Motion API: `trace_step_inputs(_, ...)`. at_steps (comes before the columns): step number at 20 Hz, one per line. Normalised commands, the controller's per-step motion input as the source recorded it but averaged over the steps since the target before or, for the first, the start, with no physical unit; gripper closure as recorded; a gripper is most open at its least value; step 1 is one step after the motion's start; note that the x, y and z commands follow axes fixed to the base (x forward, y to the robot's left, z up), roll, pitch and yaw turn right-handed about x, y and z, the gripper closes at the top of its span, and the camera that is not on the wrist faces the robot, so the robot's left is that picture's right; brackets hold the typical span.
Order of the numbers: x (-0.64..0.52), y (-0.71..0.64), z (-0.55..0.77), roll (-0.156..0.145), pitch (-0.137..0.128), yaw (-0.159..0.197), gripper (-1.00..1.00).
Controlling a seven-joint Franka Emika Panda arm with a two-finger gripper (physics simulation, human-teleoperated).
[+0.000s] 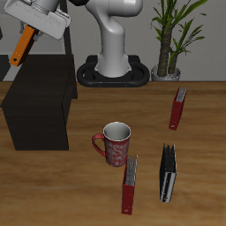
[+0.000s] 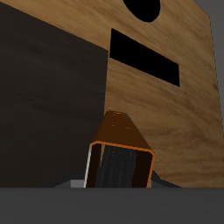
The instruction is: Place the orange book flat on top of the shelf and place the left red book flat on top of the shelf
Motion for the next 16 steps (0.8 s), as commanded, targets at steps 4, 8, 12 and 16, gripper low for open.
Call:
trace_step_inputs(4, 0.18, 0.13, -0.29, -0.063, 0.047, 0.026, 1.00)
trace_step_inputs(8, 0.44, 0.53, -0.65, 0.094, 0.201, -0.016, -1.00)
trace_step_inputs(12, 0.30, 0.58, -0.42, 0.140, 0.132, -0.031, -1.00)
trace_step_inputs(16, 0.20, 0.81, -0.17, 0.192, 0.093, -0.062, -1.00)
